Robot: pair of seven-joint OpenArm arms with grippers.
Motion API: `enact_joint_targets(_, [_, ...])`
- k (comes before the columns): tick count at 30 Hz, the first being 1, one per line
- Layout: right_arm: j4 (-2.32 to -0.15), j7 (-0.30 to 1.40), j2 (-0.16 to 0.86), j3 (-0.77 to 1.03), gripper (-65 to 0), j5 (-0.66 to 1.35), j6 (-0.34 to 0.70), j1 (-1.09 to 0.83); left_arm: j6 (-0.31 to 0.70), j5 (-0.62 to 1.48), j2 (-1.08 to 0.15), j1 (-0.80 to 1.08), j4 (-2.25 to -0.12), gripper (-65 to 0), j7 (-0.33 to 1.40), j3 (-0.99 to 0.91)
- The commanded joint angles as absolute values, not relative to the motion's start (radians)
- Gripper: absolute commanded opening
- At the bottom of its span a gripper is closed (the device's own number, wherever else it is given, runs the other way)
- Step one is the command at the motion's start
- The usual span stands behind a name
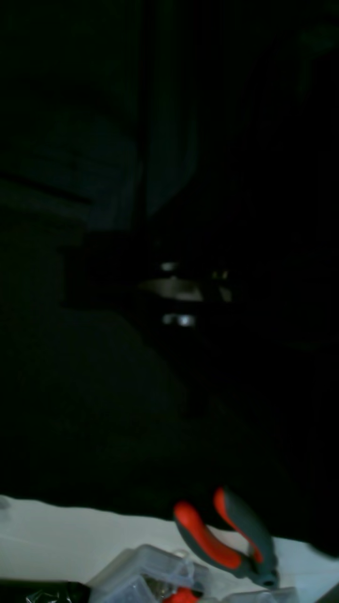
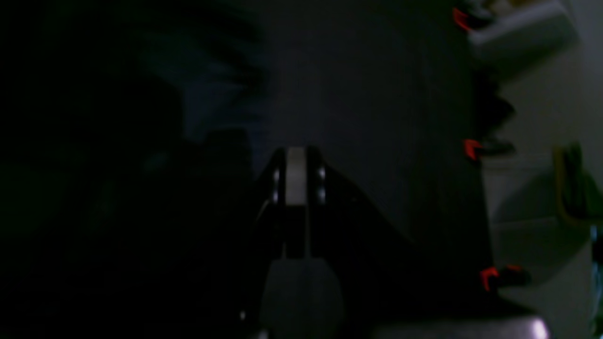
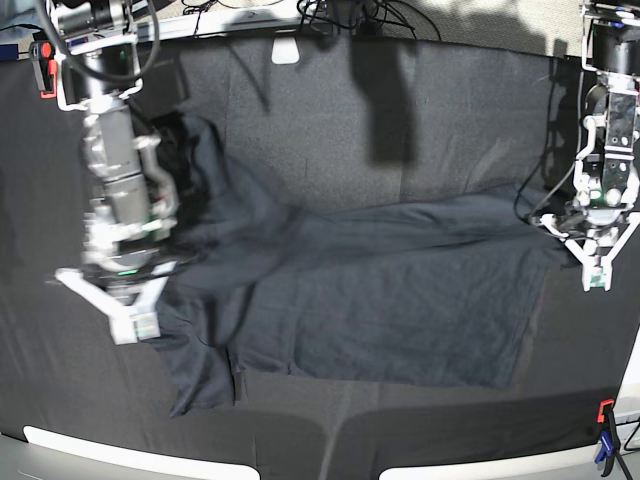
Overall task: Layout the t-shirt on the table in an organized manner, then fold the t-shirt properly
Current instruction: 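Lower the right gripper onto the shirt's hem corner and grasp it, then lift the hem with both grippers and fold it toward the collar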
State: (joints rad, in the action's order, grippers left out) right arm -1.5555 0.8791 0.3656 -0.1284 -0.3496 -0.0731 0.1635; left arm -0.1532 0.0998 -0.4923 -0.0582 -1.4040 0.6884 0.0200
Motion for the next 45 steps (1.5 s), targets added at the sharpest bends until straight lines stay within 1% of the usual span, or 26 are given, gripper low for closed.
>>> enact_joint_targets(1, [-1.57, 0.845, 0.377, -0.107, -65.0, -0.364, -0.083, 0.186, -0.169, 0.081, -0.51, -0.078, -1.418, -65.0, 0.649, 0.012])
enact_joint_targets(5, [-1.57, 0.759, 0.376, -0.084, -65.0, -0.274, 0.033, 0.186, -0.168, 0.151, -0.509, -0.079, -1.42, -65.0, 0.521, 0.012])
enact_joint_targets(8, [-1.57, 0.739, 0.376, -0.099, -65.0, -0.187, 0.085, 0.186, -0.167, 0.245, -0.508, -0.086, -1.421, -65.0, 0.441, 0.012])
enact_joint_targets(10, [-1.57, 0.726, 0.376, -0.106, -65.0, -0.126, 0.117, 0.186, -0.162, 0.265, -0.499, -0.094, -1.421, -65.0, 0.415, 0.012])
enact_joint_targets(12, [-1.57, 0.714, 0.373, -0.106, -65.0, -0.075, 0.144, 0.186, -0.14, 0.264, -0.488, -0.104, -1.421, -65.0, 0.418, 0.012])
enact_joint_targets(15, [-1.571, 0.721, 0.374, -0.106, -65.0, -0.052, 0.17, 0.189, -0.07, 0.263, -0.476, -0.109, -1.421, -65.0, 0.42, 0.012])
enact_joint_targets(16, [-1.571, 0.722, 0.374, -0.106, -65.0, -0.052, 0.193, 0.189, -0.049, 0.263, -0.472, -0.108, -1.42, -58.7, 0.421, 0.012])
enact_joint_targets(17, [-1.572, 0.724, 0.374, -0.106, -65.0, -0.052, 0.223, 0.188, -0.036, 0.263, -0.468, -0.108, -1.42, -51.0, 0.422, 0.012])
enact_joint_targets(18, [-1.573, 0.731, 0.374, -0.106, -65.0, -0.051, 0.257, 0.188, -0.033, 0.263, -0.466, -0.108, -1.42, -45.0, 0.422, 0.012])
enact_joint_targets(19, [-1.576, 0.746, 0.374, -0.106, -65.0, -0.047, 0.284, 0.189, -0.033, 0.263, -0.465, -0.109, -1.42, -41.9, 0.422, 0.012])
enact_joint_targets(20, [-1.581, 0.773, 0.374, -0.106, -62.2, -0.047, 0.302, 0.189, -0.033, 0.263, -0.466, -0.109, -1.42, -41.6, 0.422, 0.012])
enact_joint_targets(22, [-1.584, 0.842, 0.374, -0.106, -47.9, -0.048, 0.308, 0.192, -0.033, 0.251, -0.466, -0.109, -1.42, -41.7, 0.435, 0.012])
enact_joint_targets(23, [-1.584, 0.882, 0.374, -0.106, -42.1, -0.049, 0.308, 0.194, -0.033, 0.239, -0.466, -0.111, -1.42, -41.7, 0.453, 0.012])
enact_joint_targets(24, [-1.584, 0.912, 0.375, -0.104, -38.6, -0.049, 0.308, 0.197, -0.033, 0.228, -0.466, -0.116, -1.42, -41.7, 0.48, 0.012])
enact_joint_targets(26, [-1.585, 0.92, 0.38, -0.103, -37.9, -0.049, 0.308, 0.197, -0.033, 0.199, -0.466, -0.136, -1.421, -41.7, 0.566, 0.012])
enact_joint_targets(29, [-1.611, 0.873, 0.379, -0.097, -37.9, -0.047, 0.308, 0.196, -0.033, 0.129, -0.466, -0.186, -1.421, -41.7, 0.727, 0.012])
enact_joint_targets(32, [-1.682, 0.853, 0.379, -0.097, -38.0, -0.042, 0.309, 0.196, -0.033, 0.05, -0.469, -0.212, -1.445, -41.7, 0.762, 0.012])
enact_joint_targets(35, [-1.791, 0.864, 0.379, -0.097, -38.1, 0.013, 0.323, 0.178, -0.033, 0.004, -0.472, -0.197, -1.525, -41.7, 0.769, 0.012])
enact_joint_targets(37, [-1.868, 0.892, 0.379, -0.098, -38.1, 0.088, 0.382, 0.14, -0.021, 0.0, -0.472, -0.162, -1.597, -41.7, 0.789, 0.012])
enact_joint_targets(41, [-1.998, 0.908, 0.379, -0.099, -38.1, 0.228, 0.52, -0.006, 0.076, 0.0, -0.471, -0.036, -1.732, -41.7, 0.782, 0.012])
enact_joint_targets(45, [-2.108, 0.91, 0.379, -0.099, -38.1, 0.249, 0.624, -0.192, 0.079, 0.001, -0.471, 0.103, -1.806, -41.7, 0.751, 0.012])
